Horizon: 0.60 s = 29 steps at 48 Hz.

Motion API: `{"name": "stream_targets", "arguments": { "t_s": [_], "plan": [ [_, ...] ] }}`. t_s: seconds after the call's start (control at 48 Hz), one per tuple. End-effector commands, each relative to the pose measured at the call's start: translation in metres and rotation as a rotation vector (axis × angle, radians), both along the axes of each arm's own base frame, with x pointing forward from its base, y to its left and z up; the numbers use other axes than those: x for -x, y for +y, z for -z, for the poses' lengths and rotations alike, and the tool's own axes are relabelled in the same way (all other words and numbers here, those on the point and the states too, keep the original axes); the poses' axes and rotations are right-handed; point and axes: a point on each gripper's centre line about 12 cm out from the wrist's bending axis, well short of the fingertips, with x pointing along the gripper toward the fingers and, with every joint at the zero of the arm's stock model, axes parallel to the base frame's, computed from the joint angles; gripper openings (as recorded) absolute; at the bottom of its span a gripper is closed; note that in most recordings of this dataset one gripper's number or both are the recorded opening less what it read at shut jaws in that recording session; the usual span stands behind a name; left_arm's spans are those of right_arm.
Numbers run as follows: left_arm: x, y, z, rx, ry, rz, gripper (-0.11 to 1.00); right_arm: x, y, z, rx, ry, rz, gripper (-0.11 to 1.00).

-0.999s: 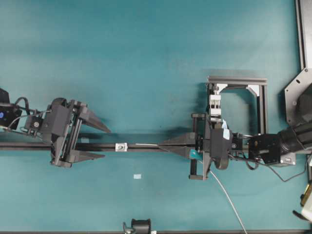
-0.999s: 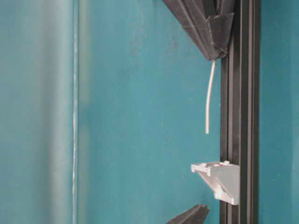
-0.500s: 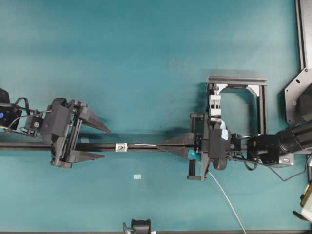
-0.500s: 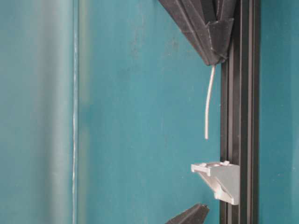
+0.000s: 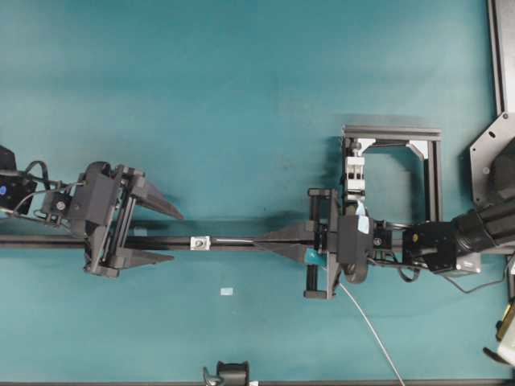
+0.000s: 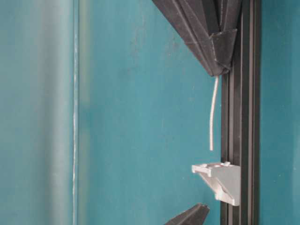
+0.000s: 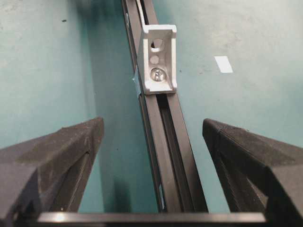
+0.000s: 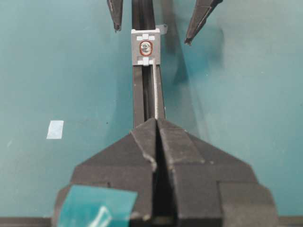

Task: Insert the wire into the hole on the left side and pull it with the left arm.
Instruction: 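Align the wire tip with the hole in the white bracket, then push the wire tip leftward through the bracket hole with the right gripper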

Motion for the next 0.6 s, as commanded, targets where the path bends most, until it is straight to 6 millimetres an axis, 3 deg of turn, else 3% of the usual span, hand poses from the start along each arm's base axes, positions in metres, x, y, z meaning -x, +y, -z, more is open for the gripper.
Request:
{"name": "stream_targets", "arguments": {
  "t_s": [0.0,0.583],
  "plan": [
    [-0.0043,0.0,-0.0084,0.009,-0.036,-0.004,0.67,-0.0032,-0.0008,-0.0022,-0.006,0.003,0.004,0.01],
    [-0.0044,-0.0001,-0.0089,0.008,-0.038,-0.004,0.67,-0.0085,-0.0002,-0.0052,0.004,-0.01,-0.012,0.01]
  ]
}}
